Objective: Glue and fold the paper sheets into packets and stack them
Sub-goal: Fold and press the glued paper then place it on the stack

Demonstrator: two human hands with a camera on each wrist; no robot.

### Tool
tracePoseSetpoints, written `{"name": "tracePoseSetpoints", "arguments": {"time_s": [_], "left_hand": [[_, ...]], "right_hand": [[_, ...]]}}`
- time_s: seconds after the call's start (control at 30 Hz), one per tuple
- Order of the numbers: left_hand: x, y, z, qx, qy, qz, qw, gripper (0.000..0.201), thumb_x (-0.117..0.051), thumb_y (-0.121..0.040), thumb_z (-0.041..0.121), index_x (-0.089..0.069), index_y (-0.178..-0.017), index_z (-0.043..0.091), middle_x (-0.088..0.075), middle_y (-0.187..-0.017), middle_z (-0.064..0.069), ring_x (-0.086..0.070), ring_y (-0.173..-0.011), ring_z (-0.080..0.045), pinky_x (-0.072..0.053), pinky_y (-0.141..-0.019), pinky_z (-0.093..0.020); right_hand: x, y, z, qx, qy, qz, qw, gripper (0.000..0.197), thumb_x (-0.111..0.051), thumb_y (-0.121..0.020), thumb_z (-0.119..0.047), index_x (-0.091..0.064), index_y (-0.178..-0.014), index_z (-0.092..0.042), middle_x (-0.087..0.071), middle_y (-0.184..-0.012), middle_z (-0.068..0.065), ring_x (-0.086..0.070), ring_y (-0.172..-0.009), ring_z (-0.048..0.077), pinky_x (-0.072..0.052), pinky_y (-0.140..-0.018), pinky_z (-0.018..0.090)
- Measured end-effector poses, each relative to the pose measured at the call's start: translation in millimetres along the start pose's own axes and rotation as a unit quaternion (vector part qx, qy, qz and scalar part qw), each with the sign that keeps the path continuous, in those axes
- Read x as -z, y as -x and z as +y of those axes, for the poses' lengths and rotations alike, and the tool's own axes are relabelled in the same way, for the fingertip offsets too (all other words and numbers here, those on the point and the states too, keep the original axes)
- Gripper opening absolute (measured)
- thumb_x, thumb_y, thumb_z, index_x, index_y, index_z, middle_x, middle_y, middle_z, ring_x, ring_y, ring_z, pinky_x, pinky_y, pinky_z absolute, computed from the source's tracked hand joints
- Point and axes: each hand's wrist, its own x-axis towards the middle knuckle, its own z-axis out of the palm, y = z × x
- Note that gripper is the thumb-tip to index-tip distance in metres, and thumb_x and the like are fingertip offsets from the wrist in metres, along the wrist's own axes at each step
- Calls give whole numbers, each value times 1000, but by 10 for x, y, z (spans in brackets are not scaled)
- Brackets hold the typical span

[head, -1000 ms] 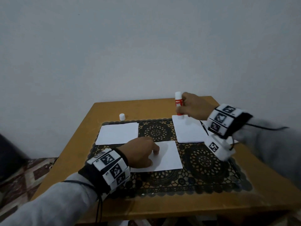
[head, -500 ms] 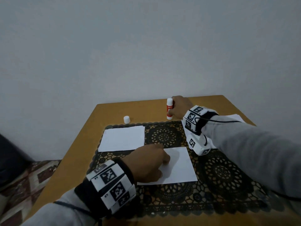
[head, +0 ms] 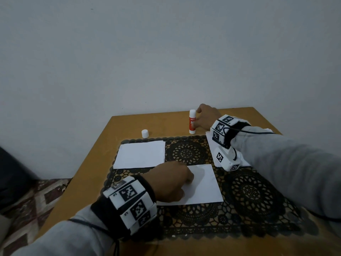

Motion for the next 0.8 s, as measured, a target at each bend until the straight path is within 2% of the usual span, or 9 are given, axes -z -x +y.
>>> {"name": "tracePoseSetpoints", "arguments": {"time_s": [0.2,0.3,0.4,0.5,0.57,0.7,0.8], "left_hand": [[5,19,33,16,3,2,1000,32,-64,-85,21,-61,-117,15,-57,-112,-5,-52,-103,-22,-37,-77,-24],[21,22,59,28,7,-2,1000,32,-64,-86,20,-61,-117,14,-58,-112,-6,-52,-104,-22,-38,-78,-25],[30,23,88,42,7,-8,999,33,-64,-86,19,-61,-118,14,-58,-113,-6,-52,-104,-23,-39,-78,-26],[32,22,108,55,10,-13,998,32,-64,-85,18,-61,-117,15,-59,-113,-6,-53,-103,-23,-39,-76,-24],[33,27,122,61,11,-12,998,32,-64,-85,17,-62,-117,14,-59,-113,-7,-54,-102,-23,-39,-76,-25],[26,40,153,74,11,-12,997,34,-64,-85,16,-62,-119,15,-60,-115,-7,-54,-103,-23,-43,-79,-26],[14,42,166,83,12,-9,996,35,-64,-85,16,-62,-120,15,-60,-115,-7,-55,-104,-23,-44,-81,-27]], "right_hand": [[308,201,270,-12,19,13,1000,56,-77,-76,-26,-51,-124,-16,-56,-123,6,-53,-107,23,-40,-78,30],[473,335,458,-9,34,13,999,41,-76,-77,-22,-56,-112,-15,-57,-118,6,-52,-99,22,-38,-75,28],[606,519,652,8,95,9,995,24,-72,-79,-18,-58,-98,-16,-60,-110,5,-53,-89,21,-38,-72,26],[679,696,846,39,180,-10,983,17,-67,-82,-15,-58,-96,-13,-62,-110,9,-57,-96,26,-43,-75,28],[705,804,963,40,232,-35,971,20,-65,-86,-19,-58,-103,-11,-60,-115,9,-57,-102,27,-46,-82,31],[755,1011,1140,16,271,-85,959,26,-67,-86,-32,-52,-102,-18,-57,-120,5,-53,-107,23,-48,-91,36],[760,1154,1230,-5,289,-124,949,52,-68,-84,-42,-51,-125,-16,-52,-132,4,-50,-118,22,-44,-97,34]]}}
